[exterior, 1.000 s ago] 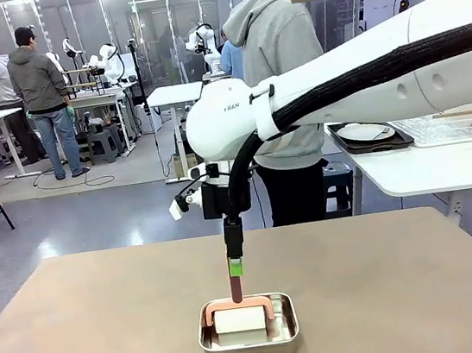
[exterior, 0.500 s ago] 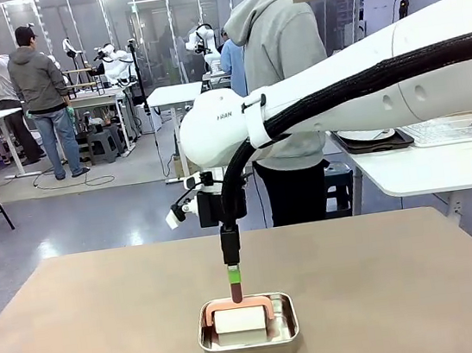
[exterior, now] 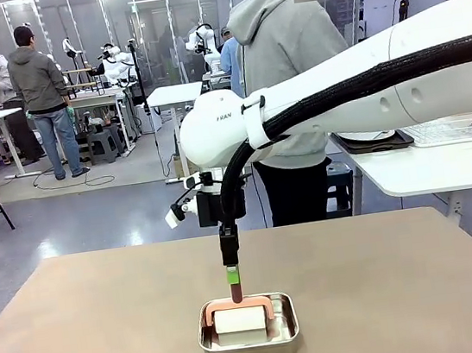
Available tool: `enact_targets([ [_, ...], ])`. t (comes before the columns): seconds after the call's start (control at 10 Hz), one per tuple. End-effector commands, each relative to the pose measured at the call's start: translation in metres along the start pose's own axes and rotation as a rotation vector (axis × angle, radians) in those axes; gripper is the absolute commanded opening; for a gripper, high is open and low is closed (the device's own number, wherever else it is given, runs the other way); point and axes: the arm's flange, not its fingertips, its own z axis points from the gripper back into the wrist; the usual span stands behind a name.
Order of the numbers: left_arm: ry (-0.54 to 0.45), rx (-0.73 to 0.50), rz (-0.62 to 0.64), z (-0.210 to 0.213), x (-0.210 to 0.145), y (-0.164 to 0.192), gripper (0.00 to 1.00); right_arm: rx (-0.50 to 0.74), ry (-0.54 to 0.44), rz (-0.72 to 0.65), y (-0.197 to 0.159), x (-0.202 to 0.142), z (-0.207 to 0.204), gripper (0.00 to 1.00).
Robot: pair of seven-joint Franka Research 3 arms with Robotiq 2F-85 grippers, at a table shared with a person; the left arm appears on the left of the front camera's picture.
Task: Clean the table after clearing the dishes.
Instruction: When the right (or left) Handle tray is removed, use the right hand (or left hand) to clean the right (or left) side of the table with the Lint Roller.
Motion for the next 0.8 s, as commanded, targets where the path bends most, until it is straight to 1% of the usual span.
enact_targets([
  [0.0, 0.007, -0.002, -0.002, 0.003, -0.0023, -0.0011, 1.0, -0.003, -0.004, -0.017, -0.0009, 0.0034, -0.0028, 0.49],
  [0.5, 0.007, -0.002, -0.002, 0.003, -0.0023, -0.0011, 1.0, 0.015, 0.001, -0.025, -0.0032, 0.0016, -0.0006, 0.01],
  [0.7, 0.007, -0.002, -0.002, 0.003, -0.0023, -0.0011, 1.0, 0.009, -0.002, -0.024, -0.0015, 0.0018, 0.0016, 0.0],
])
